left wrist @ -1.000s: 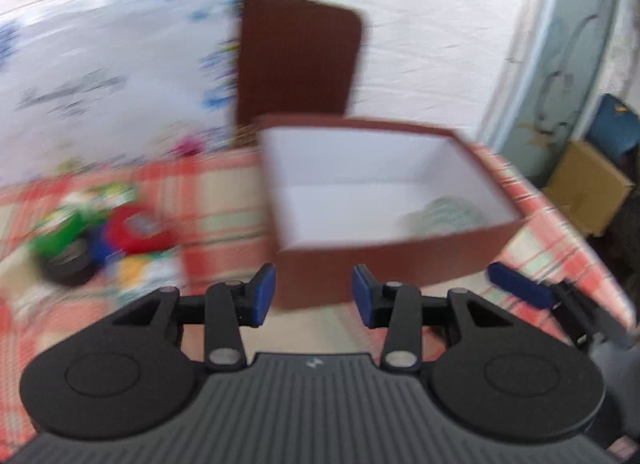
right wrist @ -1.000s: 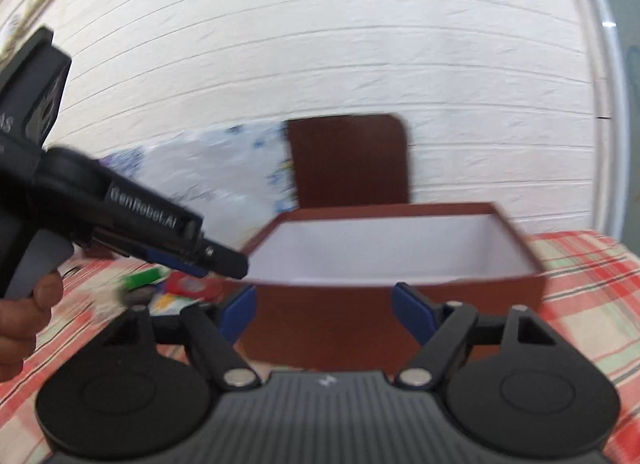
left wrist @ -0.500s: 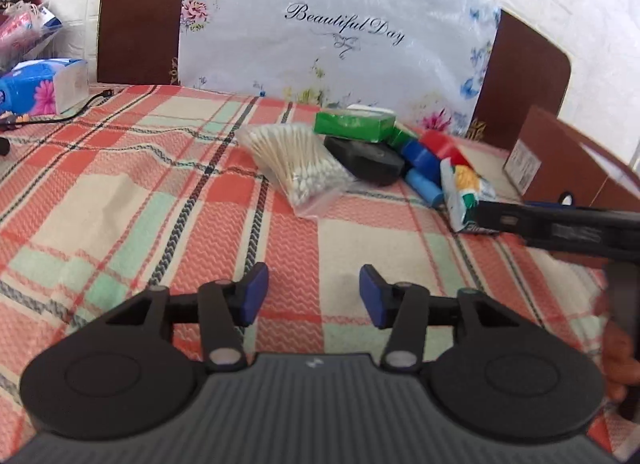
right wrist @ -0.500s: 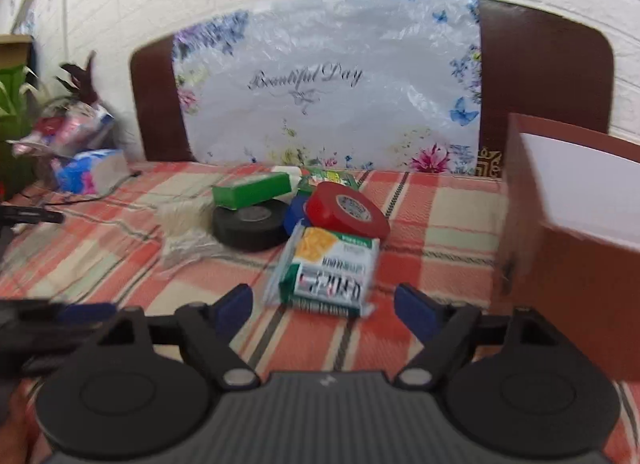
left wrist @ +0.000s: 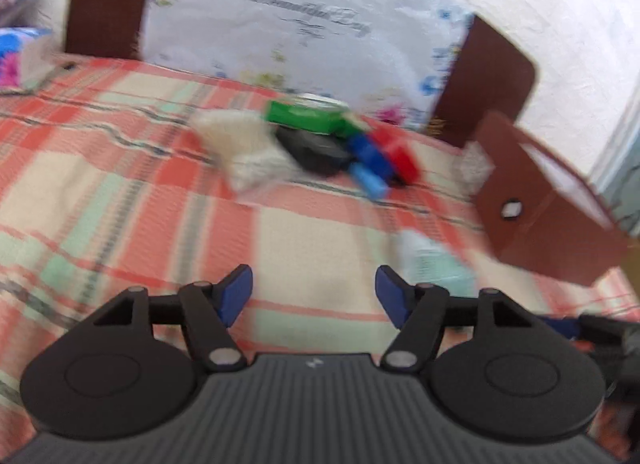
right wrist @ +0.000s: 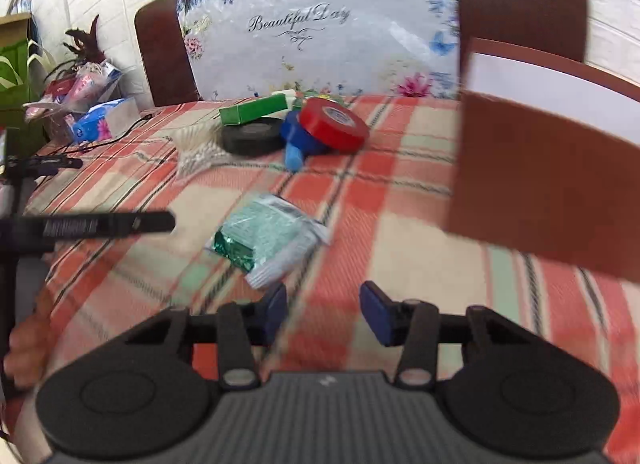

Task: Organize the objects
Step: 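Grasp the green-white packet with the left gripper, then carry the packet over the brown box and open the left gripper, then move the left gripper to the red tape roll and grasp it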

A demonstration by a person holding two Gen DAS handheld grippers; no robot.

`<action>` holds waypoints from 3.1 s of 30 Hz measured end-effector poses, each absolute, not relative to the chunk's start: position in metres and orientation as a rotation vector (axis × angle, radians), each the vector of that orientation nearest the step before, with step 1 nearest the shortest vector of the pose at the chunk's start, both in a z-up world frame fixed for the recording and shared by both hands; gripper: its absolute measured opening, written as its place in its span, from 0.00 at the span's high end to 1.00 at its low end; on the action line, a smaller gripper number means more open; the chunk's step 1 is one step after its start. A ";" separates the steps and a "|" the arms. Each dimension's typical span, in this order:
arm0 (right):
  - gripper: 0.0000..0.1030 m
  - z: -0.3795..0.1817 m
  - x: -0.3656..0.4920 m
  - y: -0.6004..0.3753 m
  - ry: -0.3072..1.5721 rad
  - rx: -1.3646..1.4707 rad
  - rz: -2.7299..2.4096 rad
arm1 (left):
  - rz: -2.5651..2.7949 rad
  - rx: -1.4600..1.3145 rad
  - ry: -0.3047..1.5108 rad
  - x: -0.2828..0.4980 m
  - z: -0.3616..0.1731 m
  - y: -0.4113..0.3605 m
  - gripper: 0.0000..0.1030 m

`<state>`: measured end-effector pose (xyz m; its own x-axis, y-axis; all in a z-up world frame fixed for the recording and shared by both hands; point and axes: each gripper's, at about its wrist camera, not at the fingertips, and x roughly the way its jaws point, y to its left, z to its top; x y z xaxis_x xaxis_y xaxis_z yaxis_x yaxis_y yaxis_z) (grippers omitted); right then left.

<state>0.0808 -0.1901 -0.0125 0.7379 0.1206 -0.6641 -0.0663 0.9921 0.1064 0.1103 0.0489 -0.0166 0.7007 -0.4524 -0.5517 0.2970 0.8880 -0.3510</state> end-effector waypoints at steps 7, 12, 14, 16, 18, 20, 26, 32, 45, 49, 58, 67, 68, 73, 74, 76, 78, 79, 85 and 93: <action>0.35 -0.008 0.021 -0.199 0.659 0.061 0.076 | -0.517 -0.206 0.676 0.102 0.014 0.000 0.33; 0.35 -0.003 0.055 -0.186 0.632 0.027 0.162 | -0.552 -0.183 0.789 0.122 0.003 -0.017 0.33; 0.36 -0.008 0.077 -0.176 0.641 0.006 0.201 | -0.542 -0.188 0.822 0.129 -0.007 -0.016 0.34; 0.38 -0.016 0.100 -0.166 0.675 -0.021 0.227 | -0.551 -0.219 0.869 0.136 -0.018 -0.013 0.41; 0.50 -0.024 0.117 -0.159 0.705 -0.030 0.247 | -0.569 -0.255 0.859 0.135 -0.021 -0.009 0.58; 0.63 -0.025 0.124 -0.154 0.686 -0.053 0.264 | -0.581 -0.268 0.870 0.134 -0.016 -0.011 0.61; 0.66 0.009 0.093 -0.174 0.559 -0.052 0.187 | -0.695 -0.242 0.781 0.117 0.037 -0.045 0.62; 0.66 0.059 0.081 -0.232 0.416 -0.072 0.016 | -0.829 -0.172 0.674 0.133 0.092 -0.134 0.62; 0.52 0.044 0.125 -0.364 0.558 0.028 -0.162 | -0.817 -0.073 0.834 0.190 0.054 -0.267 0.55; 0.50 0.044 0.108 -0.365 0.518 0.064 -0.169 | -0.820 -0.084 0.798 0.181 0.065 -0.248 0.53; 0.49 0.065 0.063 -0.338 0.345 0.165 -0.177 | -0.710 -0.116 0.672 0.144 0.070 -0.124 0.53; 0.49 0.100 0.135 -0.244 0.370 0.103 0.101 | -0.296 -0.075 0.719 0.157 0.001 0.027 0.53; 0.49 0.092 0.153 -0.232 0.404 0.096 0.122 | -0.251 -0.076 0.716 0.159 -0.004 0.040 0.53; 0.52 0.045 0.228 -0.176 0.548 0.009 0.150 | -0.177 -0.066 0.593 0.150 -0.032 0.078 0.52; 0.52 0.038 0.241 -0.171 0.568 0.004 0.155 | -0.196 -0.086 0.571 0.147 -0.032 0.080 0.47; 0.51 0.026 0.266 -0.167 0.636 0.000 0.158 | -0.200 -0.099 0.564 0.151 -0.031 0.078 0.45; 0.52 0.013 0.291 -0.168 0.715 0.017 0.189 | -0.208 -0.109 0.556 0.152 -0.032 0.078 0.44; 0.53 0.010 0.296 -0.171 0.729 0.046 0.209 | -0.215 -0.124 0.554 0.152 -0.032 0.080 0.44; 0.74 0.019 0.269 -0.169 0.777 0.067 0.272 | -0.244 -0.206 0.553 0.152 -0.035 0.090 0.43; 0.66 0.014 0.122 -0.153 0.767 -0.174 0.286 | -0.258 -0.160 0.609 0.152 -0.027 0.079 0.40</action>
<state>0.1224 -0.1529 0.0138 0.6844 0.1907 -0.7037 -0.3163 0.9473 -0.0509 0.1516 0.0795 -0.0268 0.7897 -0.2859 -0.5429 0.1919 0.9555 -0.2240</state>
